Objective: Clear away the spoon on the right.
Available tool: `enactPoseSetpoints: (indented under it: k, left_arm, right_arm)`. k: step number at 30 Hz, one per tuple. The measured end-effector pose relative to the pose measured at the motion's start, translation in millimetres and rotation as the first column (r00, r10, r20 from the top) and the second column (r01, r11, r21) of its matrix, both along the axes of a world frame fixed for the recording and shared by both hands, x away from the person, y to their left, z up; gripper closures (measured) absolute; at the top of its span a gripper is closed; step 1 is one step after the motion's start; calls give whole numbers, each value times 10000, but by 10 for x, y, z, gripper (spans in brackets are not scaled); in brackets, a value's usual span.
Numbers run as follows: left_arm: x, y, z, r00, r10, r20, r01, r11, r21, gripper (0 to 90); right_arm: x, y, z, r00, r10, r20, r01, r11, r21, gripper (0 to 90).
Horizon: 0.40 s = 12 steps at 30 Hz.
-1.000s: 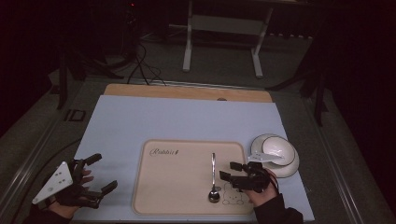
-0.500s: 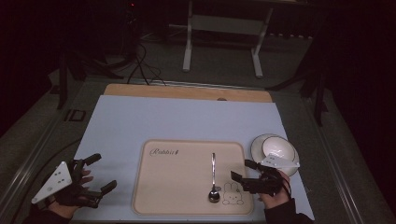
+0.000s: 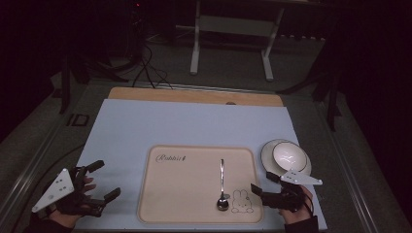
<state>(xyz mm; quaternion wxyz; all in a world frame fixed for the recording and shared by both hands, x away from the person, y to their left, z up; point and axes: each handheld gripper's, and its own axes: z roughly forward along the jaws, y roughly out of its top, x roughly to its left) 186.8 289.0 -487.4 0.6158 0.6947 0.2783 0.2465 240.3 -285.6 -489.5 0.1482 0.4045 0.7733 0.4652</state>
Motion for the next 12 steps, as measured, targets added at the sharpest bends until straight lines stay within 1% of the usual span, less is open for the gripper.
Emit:
enactPoseSetpoints:
  k: [4,6,8,12]
  left_arm:
    - [-5,3,-2,10000,23,-21,-23,10000,-24,0]
    - [-5,5,-4,10000,30,-34,-30,10000,-19,0]
    - [-7,9,-6,10000,38,-45,-38,10000,-12,0]
    - [-13,17,-11,10000,82,-44,-82,10000,-16,0]
  right_arm:
    - [-15,-54,-59,9999,-113,-69,112,9999,-110,200]
    - [-4,-80,-83,9997,-203,-163,202,9998,-12,206]
    - [6,-91,-95,9994,-265,-206,265,9996,-12,208]
    - [22,-79,-97,9997,-206,-161,206,9998,21,212]
